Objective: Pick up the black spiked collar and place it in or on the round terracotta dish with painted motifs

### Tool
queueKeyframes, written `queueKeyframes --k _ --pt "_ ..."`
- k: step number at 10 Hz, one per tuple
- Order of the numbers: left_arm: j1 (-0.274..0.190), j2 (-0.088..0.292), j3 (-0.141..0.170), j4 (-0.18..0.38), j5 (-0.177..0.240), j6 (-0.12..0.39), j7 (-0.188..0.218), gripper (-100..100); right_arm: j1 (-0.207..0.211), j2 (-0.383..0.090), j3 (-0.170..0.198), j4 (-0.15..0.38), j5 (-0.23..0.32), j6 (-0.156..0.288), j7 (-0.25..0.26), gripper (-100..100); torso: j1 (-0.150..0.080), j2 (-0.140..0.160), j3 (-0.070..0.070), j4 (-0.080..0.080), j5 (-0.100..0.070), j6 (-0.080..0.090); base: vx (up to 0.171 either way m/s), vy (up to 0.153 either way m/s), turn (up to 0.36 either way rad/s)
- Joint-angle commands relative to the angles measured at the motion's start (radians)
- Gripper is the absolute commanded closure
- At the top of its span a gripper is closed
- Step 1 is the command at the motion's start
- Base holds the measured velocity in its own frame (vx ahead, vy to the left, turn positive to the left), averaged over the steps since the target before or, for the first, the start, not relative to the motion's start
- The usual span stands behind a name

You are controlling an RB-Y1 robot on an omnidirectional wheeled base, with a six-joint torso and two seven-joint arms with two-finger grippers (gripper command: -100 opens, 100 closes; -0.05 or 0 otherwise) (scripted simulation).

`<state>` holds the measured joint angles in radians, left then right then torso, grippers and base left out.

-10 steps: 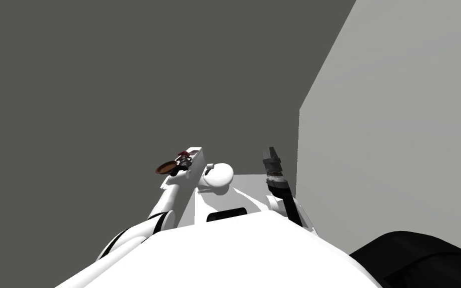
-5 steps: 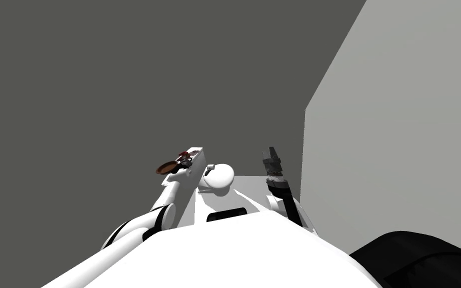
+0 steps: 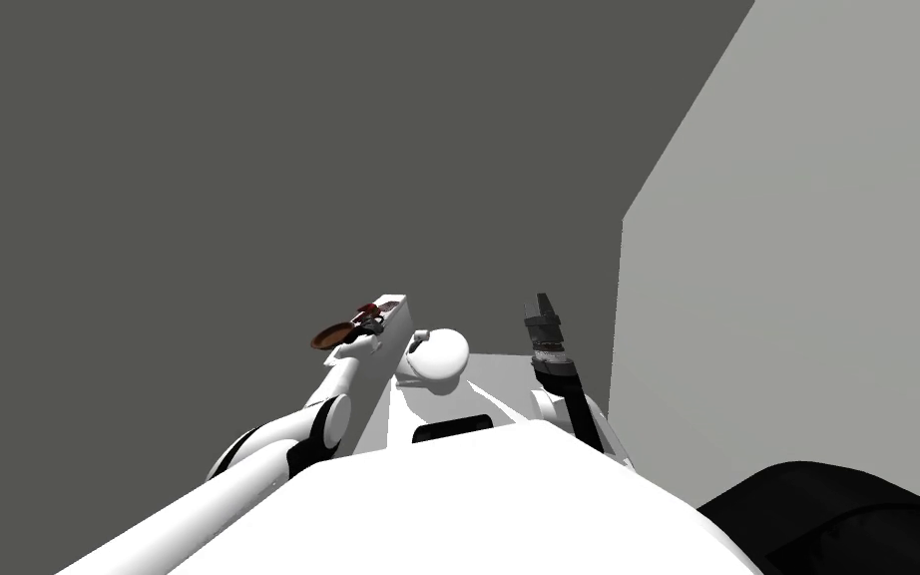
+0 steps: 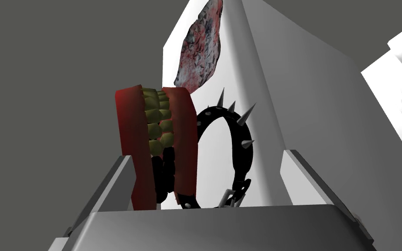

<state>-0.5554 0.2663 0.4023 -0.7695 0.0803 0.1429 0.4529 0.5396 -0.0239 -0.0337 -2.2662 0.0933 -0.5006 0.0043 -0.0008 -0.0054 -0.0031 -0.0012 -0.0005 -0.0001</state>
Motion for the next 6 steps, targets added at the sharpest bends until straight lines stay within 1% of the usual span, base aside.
queueKeyframes --k 1,5,6 --pt "-0.024 0.013 0.005 0.050 0.005 0.015 0.003 -100 0.000 0.000 0.000 0.000 0.000 0.000 0.000 0 0.000 0.000 0.000 0.000 0.000 0.000 0.071 -0.033 0.079" --pt "-0.078 0.039 0.018 0.157 0.012 0.042 0.007 -100 0.000 0.000 0.000 0.000 0.000 0.000 0.000 0 0.000 -0.002 -0.001 0.000 0.000 0.000 0.085 -0.028 0.072" --pt "-0.077 0.035 0.018 0.156 0.008 0.028 0.006 -100 0.000 0.000 0.000 0.000 0.000 0.000 0.000 0 0.000 -0.002 -0.001 -0.001 0.000 0.000 0.045 -0.011 0.018"
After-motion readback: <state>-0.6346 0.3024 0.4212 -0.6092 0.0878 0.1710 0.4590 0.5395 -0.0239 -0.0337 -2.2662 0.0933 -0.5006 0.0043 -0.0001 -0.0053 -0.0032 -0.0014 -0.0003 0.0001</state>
